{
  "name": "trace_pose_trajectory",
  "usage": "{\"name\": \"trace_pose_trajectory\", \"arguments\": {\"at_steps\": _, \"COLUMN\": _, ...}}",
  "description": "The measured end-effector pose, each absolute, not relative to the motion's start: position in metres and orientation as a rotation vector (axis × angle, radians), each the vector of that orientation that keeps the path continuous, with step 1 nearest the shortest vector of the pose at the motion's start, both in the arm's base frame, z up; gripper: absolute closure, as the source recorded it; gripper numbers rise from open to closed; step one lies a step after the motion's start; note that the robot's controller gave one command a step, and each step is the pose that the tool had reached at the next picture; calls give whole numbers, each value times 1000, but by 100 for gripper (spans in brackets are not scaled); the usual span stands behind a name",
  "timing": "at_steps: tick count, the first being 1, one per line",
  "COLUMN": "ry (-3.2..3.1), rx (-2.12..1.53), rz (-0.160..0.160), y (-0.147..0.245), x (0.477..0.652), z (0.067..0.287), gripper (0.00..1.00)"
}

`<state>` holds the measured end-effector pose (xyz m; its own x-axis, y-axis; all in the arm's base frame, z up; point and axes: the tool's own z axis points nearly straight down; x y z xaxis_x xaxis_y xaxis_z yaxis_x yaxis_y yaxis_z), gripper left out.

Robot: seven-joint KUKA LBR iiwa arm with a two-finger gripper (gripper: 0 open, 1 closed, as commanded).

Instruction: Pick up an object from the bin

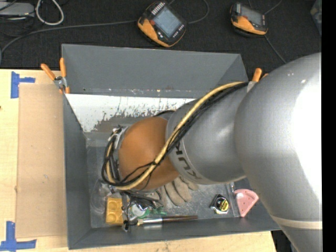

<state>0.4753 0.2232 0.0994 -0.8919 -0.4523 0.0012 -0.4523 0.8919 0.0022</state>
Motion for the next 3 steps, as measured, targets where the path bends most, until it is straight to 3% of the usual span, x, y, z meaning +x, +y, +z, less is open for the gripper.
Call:
{"name": "trace_pose_trajectory", "arguments": {"at_steps": 1, "ry": -3020, "rx": 979, "rz": -2, "y": 225, "x": 477, "z": 74, "gripper": 0}}
{"name": "trace_pose_trajectory", "arguments": {"at_steps": 2, "ry": -3055, "rx": 781, "rz": -13, "y": 207, "x": 494, "z": 74, "gripper": 100}}
{"name": "trace_pose_trajectory", "arguments": {"at_steps": 3, "ry": -3055, "rx": 780, "rz": -13, "y": 207, "x": 494, "z": 74, "gripper": 100}}
